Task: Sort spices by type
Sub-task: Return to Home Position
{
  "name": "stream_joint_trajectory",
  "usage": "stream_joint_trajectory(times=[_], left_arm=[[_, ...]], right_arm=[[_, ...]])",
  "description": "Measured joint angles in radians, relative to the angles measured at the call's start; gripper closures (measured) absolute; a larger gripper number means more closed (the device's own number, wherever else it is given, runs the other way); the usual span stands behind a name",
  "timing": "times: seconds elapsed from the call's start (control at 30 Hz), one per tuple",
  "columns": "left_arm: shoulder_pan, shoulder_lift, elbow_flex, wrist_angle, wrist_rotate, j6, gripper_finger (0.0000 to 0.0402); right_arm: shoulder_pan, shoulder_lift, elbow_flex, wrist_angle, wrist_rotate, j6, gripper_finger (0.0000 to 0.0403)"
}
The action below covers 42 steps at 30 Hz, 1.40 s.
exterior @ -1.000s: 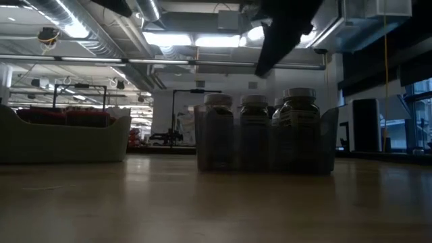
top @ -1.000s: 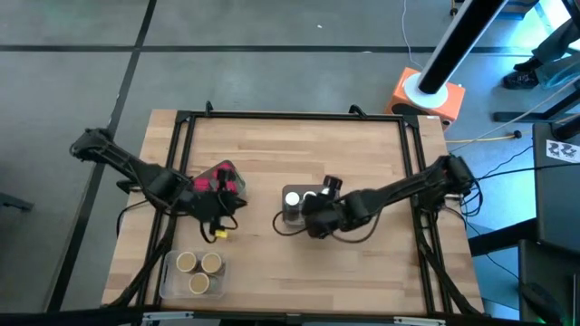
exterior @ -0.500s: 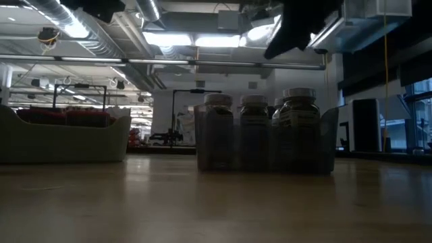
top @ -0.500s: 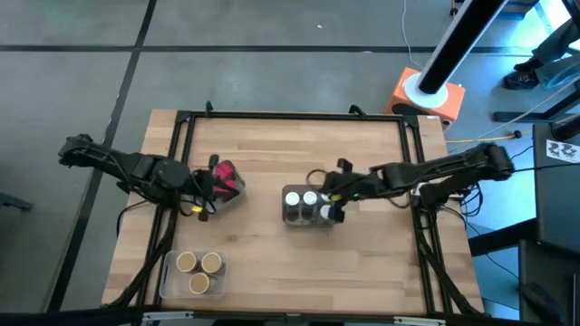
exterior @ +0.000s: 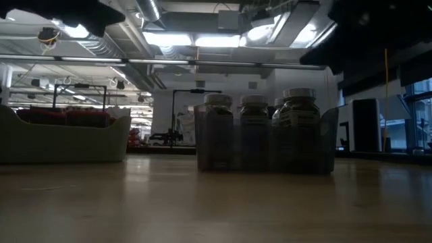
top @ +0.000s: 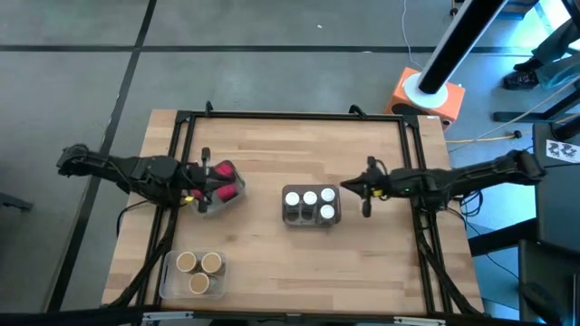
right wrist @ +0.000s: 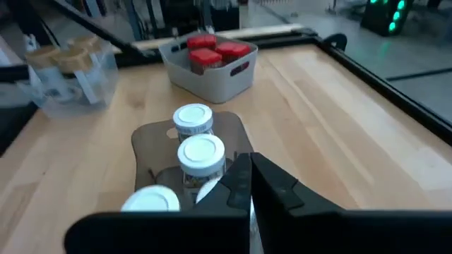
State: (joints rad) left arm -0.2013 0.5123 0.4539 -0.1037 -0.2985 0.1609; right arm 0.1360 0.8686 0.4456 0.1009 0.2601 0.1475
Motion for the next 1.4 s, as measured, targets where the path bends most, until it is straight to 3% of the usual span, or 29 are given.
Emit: stream_joint_trajectory(times=[0.4,0.67,0.83,1.0,1.17,1.4], left_arm=[[0.108,-0.039,-0.025,-0.011,0.007,-0.007,0.04],[0.143,-0.038,-0.025,-0.006,0.011,-0.01,0.04],[0.177,-0.03,-0.027,-0.002,0.034,-0.032,0.04],[0.208,-0.042,-0.166,0.19,0.139,-0.08,0.0399],[0.231,-0.13,-0.285,0.269,0.138,-0.152,0.0399],[0.231,-0.339,-0.298,0.108,0.126,-0.18,0.04]], right_arm=[[0.001,-0.308,-0.313,0.197,0.009,0.066,0.0397],[0.001,-0.513,-0.422,0.169,-0.044,0.023,0.039],[0.001,-0.657,-0.433,0.024,-0.057,0.061,0.0397],[0.001,-0.763,-0.433,-0.005,-0.087,0.062,0.0393],[0.001,-0.792,-0.434,-0.032,-0.087,0.063,0.0383],[0.001,-0.792,-0.435,-0.031,-0.087,0.063,0.0382]])
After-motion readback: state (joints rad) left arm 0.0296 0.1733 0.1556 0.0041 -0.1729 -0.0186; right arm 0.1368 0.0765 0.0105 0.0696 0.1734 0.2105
